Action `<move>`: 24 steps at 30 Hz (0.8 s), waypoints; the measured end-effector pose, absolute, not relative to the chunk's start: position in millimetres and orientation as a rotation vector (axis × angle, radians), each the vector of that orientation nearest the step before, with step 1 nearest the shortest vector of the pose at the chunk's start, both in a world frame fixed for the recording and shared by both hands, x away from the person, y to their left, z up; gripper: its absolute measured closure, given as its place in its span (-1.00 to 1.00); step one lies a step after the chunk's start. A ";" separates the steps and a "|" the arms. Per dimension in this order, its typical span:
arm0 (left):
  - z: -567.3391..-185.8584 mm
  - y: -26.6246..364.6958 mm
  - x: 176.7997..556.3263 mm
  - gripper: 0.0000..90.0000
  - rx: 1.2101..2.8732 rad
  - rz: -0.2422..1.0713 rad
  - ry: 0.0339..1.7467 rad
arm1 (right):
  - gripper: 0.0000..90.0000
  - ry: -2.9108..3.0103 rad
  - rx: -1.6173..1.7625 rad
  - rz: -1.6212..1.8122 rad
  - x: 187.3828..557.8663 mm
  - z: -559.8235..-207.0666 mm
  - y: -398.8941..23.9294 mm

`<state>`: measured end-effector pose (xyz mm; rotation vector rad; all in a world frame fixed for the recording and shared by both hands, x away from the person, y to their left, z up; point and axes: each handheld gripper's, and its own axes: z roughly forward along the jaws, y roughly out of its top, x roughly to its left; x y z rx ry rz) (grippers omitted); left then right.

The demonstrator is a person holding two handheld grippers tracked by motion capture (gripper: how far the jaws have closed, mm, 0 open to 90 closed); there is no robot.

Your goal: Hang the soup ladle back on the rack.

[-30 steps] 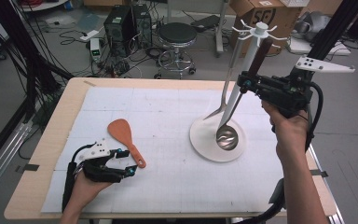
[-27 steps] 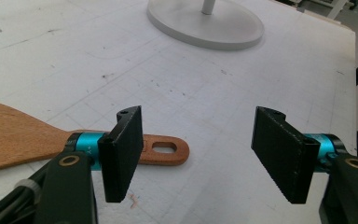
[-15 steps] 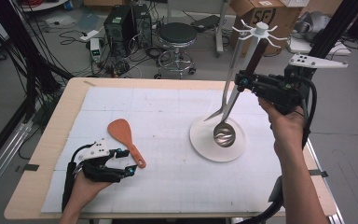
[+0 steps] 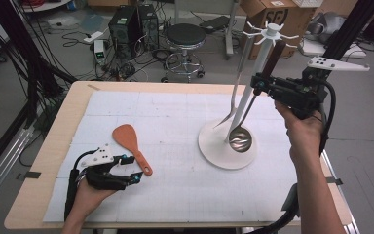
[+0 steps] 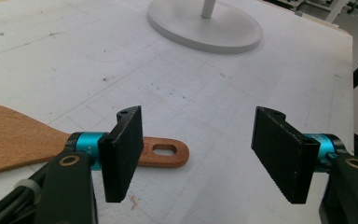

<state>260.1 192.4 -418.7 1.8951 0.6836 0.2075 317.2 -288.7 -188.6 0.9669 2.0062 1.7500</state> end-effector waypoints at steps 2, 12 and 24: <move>-418.6 192.5 260.1 -0.24 1.897 0.208 0.683 | 0.60 2.010 0.963 1.742 317.1 -187.8 -288.1; -418.4 193.1 260.2 -0.24 1.893 0.204 0.684 | 0.61 2.026 0.949 1.720 321.6 -183.7 -283.3; -418.5 192.5 260.4 -0.24 1.897 0.205 0.679 | 0.57 1.985 0.949 1.785 329.6 -191.3 -289.3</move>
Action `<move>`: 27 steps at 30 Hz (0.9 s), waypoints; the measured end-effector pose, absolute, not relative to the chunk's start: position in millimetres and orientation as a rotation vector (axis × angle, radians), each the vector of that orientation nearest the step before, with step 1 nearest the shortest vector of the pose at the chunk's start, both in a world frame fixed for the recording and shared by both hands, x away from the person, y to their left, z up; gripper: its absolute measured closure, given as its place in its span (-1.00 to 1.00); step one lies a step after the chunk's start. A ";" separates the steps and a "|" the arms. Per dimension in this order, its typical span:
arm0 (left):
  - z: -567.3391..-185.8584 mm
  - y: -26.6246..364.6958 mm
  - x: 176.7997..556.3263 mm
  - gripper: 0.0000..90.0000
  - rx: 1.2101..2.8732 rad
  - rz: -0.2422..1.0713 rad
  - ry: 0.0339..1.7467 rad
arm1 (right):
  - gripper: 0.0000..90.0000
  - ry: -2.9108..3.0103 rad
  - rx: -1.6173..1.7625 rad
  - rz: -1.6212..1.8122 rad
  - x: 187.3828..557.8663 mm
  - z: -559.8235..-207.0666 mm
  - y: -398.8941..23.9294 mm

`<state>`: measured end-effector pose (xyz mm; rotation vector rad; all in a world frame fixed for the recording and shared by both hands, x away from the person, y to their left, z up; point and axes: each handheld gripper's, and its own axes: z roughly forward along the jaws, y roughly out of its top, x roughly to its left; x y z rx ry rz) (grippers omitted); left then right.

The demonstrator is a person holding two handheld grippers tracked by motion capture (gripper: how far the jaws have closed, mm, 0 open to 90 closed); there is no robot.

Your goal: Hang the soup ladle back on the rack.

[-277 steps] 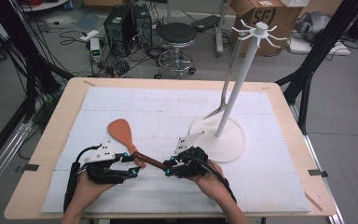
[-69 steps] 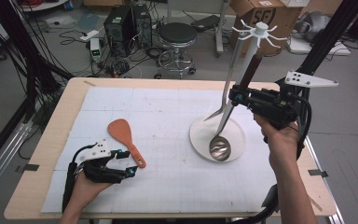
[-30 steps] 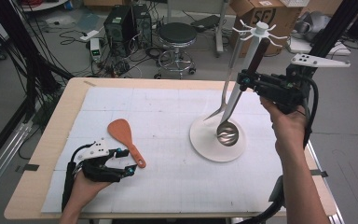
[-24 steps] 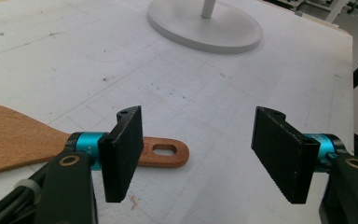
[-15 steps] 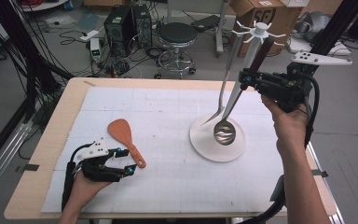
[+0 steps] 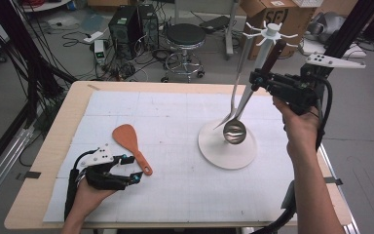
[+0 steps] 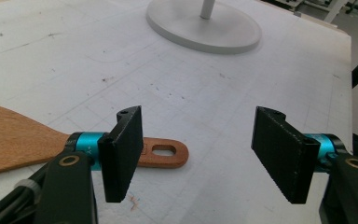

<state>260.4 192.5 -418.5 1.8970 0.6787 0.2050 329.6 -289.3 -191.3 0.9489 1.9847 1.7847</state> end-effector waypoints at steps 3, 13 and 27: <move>-418.4 192.1 260.1 -0.24 1.897 0.204 0.678 | 0.57 1.981 0.938 1.812 331.4 -194.7 -292.2; -418.7 191.0 260.4 -0.24 1.899 0.203 0.674 | 0.54 1.944 0.903 1.891 330.3 -202.9 -302.4; -418.9 191.0 260.6 -0.24 1.902 0.207 0.676 | 0.46 1.969 0.868 1.874 327.0 -207.7 -309.2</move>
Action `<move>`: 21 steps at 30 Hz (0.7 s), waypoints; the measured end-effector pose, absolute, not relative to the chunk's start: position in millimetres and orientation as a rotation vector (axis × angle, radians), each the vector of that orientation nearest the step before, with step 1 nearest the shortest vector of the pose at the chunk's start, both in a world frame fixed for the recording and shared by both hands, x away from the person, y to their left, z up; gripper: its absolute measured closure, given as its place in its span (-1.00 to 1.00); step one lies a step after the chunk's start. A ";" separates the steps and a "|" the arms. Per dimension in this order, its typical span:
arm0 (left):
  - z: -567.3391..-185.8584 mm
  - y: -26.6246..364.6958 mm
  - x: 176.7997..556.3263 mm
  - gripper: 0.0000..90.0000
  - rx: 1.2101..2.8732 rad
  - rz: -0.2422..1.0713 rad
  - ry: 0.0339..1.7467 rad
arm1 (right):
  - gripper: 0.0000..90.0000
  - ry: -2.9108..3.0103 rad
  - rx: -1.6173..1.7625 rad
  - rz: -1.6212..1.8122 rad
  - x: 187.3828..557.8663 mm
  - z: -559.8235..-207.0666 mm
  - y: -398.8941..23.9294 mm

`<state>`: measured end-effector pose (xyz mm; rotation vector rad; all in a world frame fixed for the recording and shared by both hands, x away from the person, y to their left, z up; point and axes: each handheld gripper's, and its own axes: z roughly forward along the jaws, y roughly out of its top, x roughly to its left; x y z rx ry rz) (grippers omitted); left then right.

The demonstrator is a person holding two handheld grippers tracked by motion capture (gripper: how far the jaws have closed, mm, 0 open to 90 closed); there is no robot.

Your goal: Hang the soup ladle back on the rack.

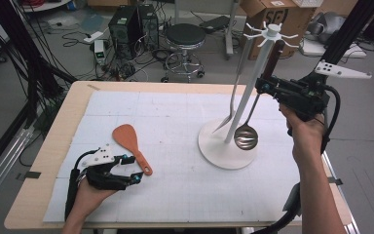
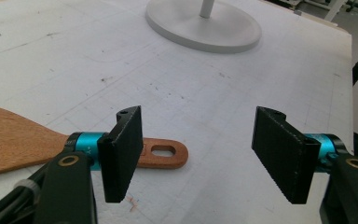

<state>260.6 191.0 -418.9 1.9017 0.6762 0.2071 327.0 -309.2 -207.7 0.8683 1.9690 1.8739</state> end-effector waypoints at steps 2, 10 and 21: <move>-419.0 191.1 260.6 -0.24 1.900 0.207 0.680 | 0.44 1.965 0.871 1.877 326.0 -208.1 -311.0; -419.6 191.0 261.3 -0.29 1.904 0.204 0.678 | 0.43 1.954 0.877 1.869 320.6 -207.9 -319.6; -419.8 193.6 262.2 -0.34 1.897 0.203 0.682 | 0.44 1.948 0.878 1.834 313.1 -198.9 -330.0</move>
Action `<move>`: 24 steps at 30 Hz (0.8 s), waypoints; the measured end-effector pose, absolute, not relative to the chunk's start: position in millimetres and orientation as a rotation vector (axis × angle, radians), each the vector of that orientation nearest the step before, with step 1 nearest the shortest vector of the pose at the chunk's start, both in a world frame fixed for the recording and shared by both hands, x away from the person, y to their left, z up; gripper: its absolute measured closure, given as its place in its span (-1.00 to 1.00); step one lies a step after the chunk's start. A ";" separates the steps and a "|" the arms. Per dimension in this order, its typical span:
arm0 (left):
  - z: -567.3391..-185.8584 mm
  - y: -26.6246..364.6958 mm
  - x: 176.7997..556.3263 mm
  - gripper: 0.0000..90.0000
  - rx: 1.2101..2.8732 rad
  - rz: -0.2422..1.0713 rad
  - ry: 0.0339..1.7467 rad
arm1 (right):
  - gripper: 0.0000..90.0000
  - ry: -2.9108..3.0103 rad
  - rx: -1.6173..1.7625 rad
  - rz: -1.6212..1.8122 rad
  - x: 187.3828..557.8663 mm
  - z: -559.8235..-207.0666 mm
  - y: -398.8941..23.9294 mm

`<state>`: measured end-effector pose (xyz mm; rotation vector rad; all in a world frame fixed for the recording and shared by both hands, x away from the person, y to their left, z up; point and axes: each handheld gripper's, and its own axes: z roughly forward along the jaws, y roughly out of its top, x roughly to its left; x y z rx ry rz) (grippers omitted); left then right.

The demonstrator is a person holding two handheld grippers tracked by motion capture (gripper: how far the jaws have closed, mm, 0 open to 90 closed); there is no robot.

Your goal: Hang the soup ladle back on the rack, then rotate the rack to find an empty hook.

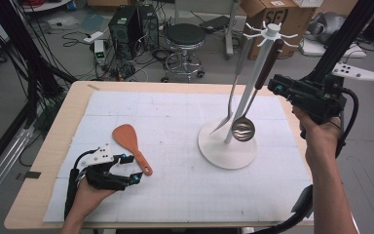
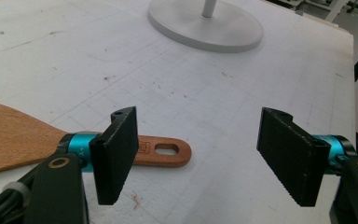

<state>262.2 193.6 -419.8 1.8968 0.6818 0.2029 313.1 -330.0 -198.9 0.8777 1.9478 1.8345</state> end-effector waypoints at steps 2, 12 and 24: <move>-419.7 193.9 262.1 -0.35 1.897 0.205 0.688 | 0.49 1.947 0.877 1.833 312.5 -195.8 -332.3; -419.4 196.0 261.4 -0.45 1.890 0.212 0.708 | 0.97 1.979 0.832 1.827 308.6 -183.9 -338.0; -419.5 195.9 261.2 -0.51 1.896 0.217 0.715 | 0.99 1.950 0.788 1.833 309.7 -159.0 -346.9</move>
